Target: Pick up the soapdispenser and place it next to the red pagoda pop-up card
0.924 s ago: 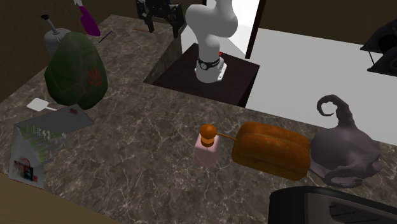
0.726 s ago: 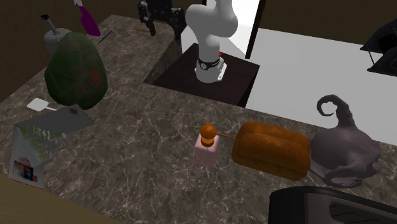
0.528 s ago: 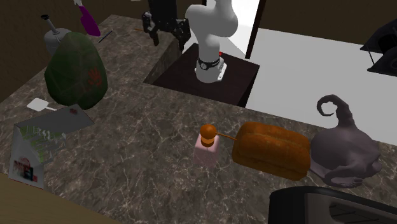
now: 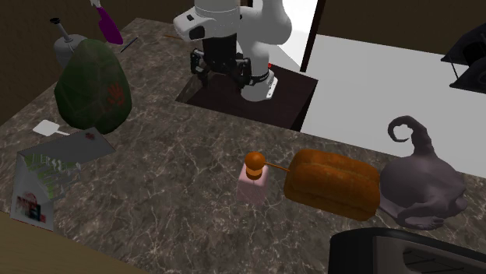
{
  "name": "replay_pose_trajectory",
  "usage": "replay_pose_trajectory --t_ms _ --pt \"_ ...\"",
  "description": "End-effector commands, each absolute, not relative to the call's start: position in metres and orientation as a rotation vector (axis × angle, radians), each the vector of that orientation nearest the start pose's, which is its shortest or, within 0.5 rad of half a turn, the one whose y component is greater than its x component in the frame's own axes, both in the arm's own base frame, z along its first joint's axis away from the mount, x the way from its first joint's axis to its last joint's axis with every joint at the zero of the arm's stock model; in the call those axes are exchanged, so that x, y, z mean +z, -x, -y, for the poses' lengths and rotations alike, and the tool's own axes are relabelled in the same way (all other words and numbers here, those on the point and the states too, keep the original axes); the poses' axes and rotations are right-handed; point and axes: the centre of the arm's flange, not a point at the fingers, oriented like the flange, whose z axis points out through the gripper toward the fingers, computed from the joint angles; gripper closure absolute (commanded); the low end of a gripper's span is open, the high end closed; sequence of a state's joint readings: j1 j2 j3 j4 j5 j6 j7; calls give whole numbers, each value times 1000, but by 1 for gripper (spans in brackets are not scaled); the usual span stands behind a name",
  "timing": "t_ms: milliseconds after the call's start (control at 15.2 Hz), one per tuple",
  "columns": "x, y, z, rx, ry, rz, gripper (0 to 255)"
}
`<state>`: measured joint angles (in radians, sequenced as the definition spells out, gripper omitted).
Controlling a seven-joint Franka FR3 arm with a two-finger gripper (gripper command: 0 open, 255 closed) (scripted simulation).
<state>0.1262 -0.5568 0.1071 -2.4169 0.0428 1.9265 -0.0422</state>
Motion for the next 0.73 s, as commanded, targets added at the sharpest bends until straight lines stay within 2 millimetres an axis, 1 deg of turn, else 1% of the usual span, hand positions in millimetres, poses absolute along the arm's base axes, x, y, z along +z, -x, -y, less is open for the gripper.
replay_pose_trajectory --t_ms 0,660 --pt "502 -387 -119 -130 3123 416 0" --pt "452 -434 -226 -249 3110 547 0"
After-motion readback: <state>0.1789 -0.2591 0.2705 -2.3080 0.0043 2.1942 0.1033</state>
